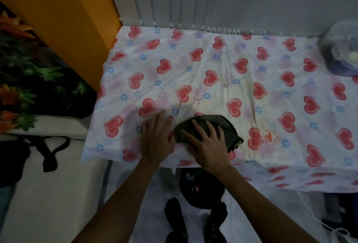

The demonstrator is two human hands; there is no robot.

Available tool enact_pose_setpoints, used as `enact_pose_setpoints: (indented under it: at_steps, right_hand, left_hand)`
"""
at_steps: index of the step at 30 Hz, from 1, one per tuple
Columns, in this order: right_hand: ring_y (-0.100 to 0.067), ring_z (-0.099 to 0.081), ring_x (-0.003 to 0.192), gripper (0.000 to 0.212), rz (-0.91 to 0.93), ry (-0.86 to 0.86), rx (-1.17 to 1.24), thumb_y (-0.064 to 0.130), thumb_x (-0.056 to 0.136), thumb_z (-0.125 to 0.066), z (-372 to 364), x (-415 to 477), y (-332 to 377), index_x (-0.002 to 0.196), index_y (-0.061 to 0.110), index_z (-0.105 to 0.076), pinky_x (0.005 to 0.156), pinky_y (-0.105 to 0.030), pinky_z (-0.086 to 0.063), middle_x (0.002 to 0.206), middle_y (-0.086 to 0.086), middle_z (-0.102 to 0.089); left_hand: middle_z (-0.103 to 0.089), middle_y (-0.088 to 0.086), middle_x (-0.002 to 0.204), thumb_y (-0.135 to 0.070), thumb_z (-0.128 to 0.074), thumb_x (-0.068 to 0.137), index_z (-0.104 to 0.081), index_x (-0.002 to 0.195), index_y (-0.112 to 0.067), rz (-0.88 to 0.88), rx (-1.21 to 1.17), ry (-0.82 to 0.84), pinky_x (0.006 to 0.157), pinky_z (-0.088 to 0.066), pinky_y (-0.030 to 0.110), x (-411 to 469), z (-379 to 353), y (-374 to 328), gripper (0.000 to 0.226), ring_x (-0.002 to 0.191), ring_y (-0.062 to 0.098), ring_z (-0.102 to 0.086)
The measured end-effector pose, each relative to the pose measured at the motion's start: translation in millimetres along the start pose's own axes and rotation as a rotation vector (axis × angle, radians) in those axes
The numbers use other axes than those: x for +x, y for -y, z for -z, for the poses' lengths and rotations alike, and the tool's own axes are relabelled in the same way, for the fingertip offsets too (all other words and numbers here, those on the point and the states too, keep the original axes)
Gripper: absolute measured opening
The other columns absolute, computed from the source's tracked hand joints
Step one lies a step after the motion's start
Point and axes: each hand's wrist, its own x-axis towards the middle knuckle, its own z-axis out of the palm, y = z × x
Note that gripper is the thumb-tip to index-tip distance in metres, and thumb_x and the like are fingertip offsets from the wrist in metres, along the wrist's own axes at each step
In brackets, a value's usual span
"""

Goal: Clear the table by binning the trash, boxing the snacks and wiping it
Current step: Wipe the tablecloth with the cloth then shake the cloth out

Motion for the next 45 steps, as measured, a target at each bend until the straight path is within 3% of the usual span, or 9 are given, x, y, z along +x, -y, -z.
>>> enact_pose_setpoints:
  at_steps: [5, 10, 16, 28, 34, 38, 40, 43, 45]
  right_hand:
    - [-0.037, -0.037, 0.141, 0.045, 0.041, -0.056, 0.001, 0.057, 0.103, -0.035, -7, 22, -19, 0.146, 0.049, -0.04, 0.107, -0.061, -0.03, 0.159, 0.002, -0.036]
    - [-0.03, -0.036, 0.143, 0.047, -0.209, -0.074, -0.008, 0.058, 0.101, -0.034, -6, 21, -70, 0.146, 0.046, -0.042, 0.109, -0.059, -0.027, 0.162, 0.003, -0.031]
    - [-0.028, -0.035, 0.143, 0.048, -0.561, -0.148, 0.002, 0.055, 0.102, -0.032, -7, -39, -151, 0.147, 0.043, -0.041, 0.111, -0.057, -0.029, 0.16, 0.002, -0.034]
    - [-0.041, -0.038, 0.14, 0.05, -0.884, -0.277, 0.1, 0.04, 0.102, -0.032, -16, -120, -227, 0.143, 0.016, -0.049, 0.111, -0.056, -0.036, 0.154, -0.018, -0.041]
    - [-0.042, -0.036, 0.139, 0.05, -1.062, -0.288, 0.279, 0.014, 0.095, -0.057, 4, -158, -251, 0.143, 0.011, -0.046, 0.104, -0.065, -0.041, 0.153, -0.02, -0.039]
    - [-0.041, -0.048, 0.121, 0.044, -1.0, -0.453, 0.344, 0.023, 0.098, -0.046, 47, -146, -201, 0.142, 0.015, -0.047, 0.099, -0.054, -0.046, 0.135, -0.021, -0.05]
    - [-0.036, -0.052, 0.116, 0.039, -0.786, -0.537, 0.357, 0.017, 0.1, -0.044, 71, -120, -148, 0.138, 0.013, -0.053, 0.095, -0.046, -0.047, 0.13, -0.018, -0.056]
    - [-0.021, -0.059, 0.116, 0.037, -0.446, -0.496, 0.699, 0.025, 0.104, -0.037, 81, -40, -51, 0.137, 0.021, -0.055, 0.095, -0.033, -0.052, 0.135, -0.003, -0.058]
    - [-0.028, -0.05, 0.131, 0.044, -0.321, -0.393, 0.691, 0.039, 0.101, -0.041, 65, 21, -1, 0.143, 0.028, -0.048, 0.106, -0.044, -0.047, 0.146, -0.009, -0.049]
  left_hand:
    - [-0.049, 0.004, 0.152, -0.049, -0.053, 0.092, -0.057, 0.14, -0.026, -0.006, 0.003, -0.088, 0.107, -0.035, 0.048, 2, 1, -3, 0.053, 0.139, 0.027, -0.044]
    - [-0.049, 0.002, 0.151, -0.062, -0.049, 0.093, -0.061, 0.137, -0.028, 0.025, 0.038, -0.104, 0.107, -0.034, 0.048, 2, -3, -6, 0.057, 0.138, 0.028, -0.044]
    - [-0.049, 0.003, 0.151, -0.056, -0.057, 0.09, -0.062, 0.133, -0.024, 0.051, 0.035, -0.107, 0.104, -0.036, 0.049, 2, 1, -9, 0.054, 0.137, 0.029, -0.046]
    - [-0.048, 0.008, 0.152, -0.063, -0.041, 0.092, -0.058, 0.138, -0.021, 0.065, 0.09, -0.039, 0.104, -0.031, 0.048, 3, 4, -12, 0.065, 0.137, 0.032, -0.044]
    - [-0.047, 0.007, 0.152, -0.065, -0.04, 0.091, -0.056, 0.138, -0.023, 0.079, 0.087, -0.015, 0.105, -0.032, 0.049, 4, 6, -12, 0.065, 0.137, 0.032, -0.043]
    - [-0.048, 0.004, 0.151, -0.062, -0.049, 0.091, -0.059, 0.136, -0.023, 0.08, 0.029, -0.054, 0.105, -0.035, 0.048, 2, 5, -9, 0.061, 0.136, 0.029, -0.045]
    - [-0.049, 0.004, 0.15, -0.06, -0.053, 0.091, -0.061, 0.135, -0.023, 0.075, 0.023, -0.082, 0.104, -0.035, 0.047, 2, 4, -8, 0.058, 0.136, 0.028, -0.046]
    - [-0.051, 0.002, 0.149, -0.058, -0.055, 0.091, -0.062, 0.134, -0.024, 0.059, 0.029, -0.103, 0.104, -0.035, 0.047, 3, 5, -10, 0.055, 0.137, 0.028, -0.046]
    - [-0.048, 0.001, 0.15, -0.057, -0.056, 0.09, -0.055, 0.14, -0.024, 0.067, 0.0, -0.073, 0.108, -0.034, 0.048, 3, 6, -10, 0.061, 0.138, 0.026, -0.044]
